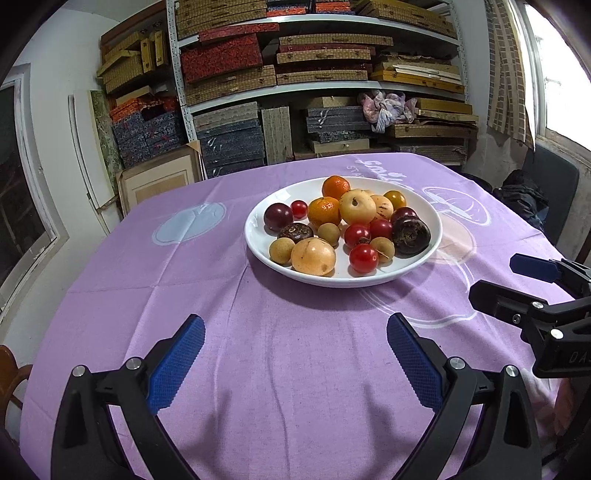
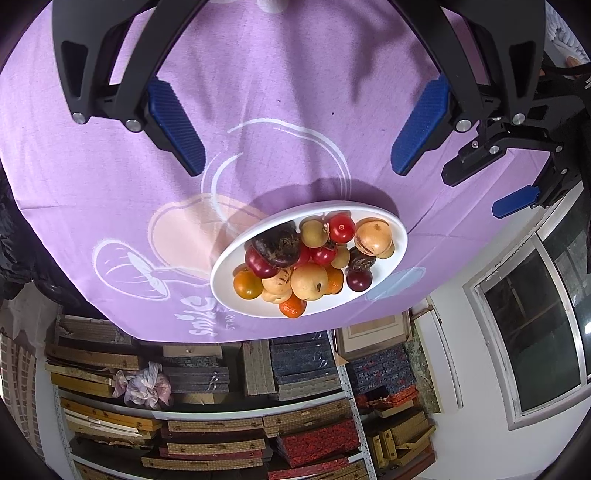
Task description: Organize fruits
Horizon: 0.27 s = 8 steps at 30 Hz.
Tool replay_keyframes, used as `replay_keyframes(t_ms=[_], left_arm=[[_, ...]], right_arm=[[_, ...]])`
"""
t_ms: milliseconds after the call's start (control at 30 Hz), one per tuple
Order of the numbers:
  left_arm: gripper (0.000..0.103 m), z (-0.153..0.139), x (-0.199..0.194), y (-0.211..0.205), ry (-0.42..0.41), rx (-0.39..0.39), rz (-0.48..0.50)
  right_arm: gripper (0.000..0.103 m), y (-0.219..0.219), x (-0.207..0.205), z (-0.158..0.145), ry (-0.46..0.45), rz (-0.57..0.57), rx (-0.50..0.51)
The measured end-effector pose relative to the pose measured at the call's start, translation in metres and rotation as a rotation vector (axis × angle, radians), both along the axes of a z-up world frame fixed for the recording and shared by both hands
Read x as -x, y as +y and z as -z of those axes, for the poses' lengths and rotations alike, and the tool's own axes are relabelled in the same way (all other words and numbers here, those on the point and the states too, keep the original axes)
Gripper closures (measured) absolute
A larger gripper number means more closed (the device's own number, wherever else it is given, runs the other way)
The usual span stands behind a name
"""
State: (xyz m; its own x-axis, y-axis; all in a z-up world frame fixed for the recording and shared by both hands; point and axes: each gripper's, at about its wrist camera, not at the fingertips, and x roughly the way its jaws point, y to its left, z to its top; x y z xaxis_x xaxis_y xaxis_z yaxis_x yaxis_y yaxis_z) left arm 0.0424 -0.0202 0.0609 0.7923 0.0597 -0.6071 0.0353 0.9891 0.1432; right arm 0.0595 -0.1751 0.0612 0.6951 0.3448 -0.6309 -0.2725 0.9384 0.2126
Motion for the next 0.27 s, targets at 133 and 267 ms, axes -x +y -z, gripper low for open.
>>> replay_keyframes(t_ms=[133,267], left_arm=[[0.003,0.0006,-0.0021,0.0021,0.019,0.02,-0.005],[0.003,0.0029,-0.0035,0.0049,0.033,0.038,-0.008]], right_arm=[[0.004,-0.0036,-0.0004,-0.0016,0.0,0.009,-0.007],[0.004,-0.0056,-0.0007,-0.0024,0.0,0.012,-0.013]])
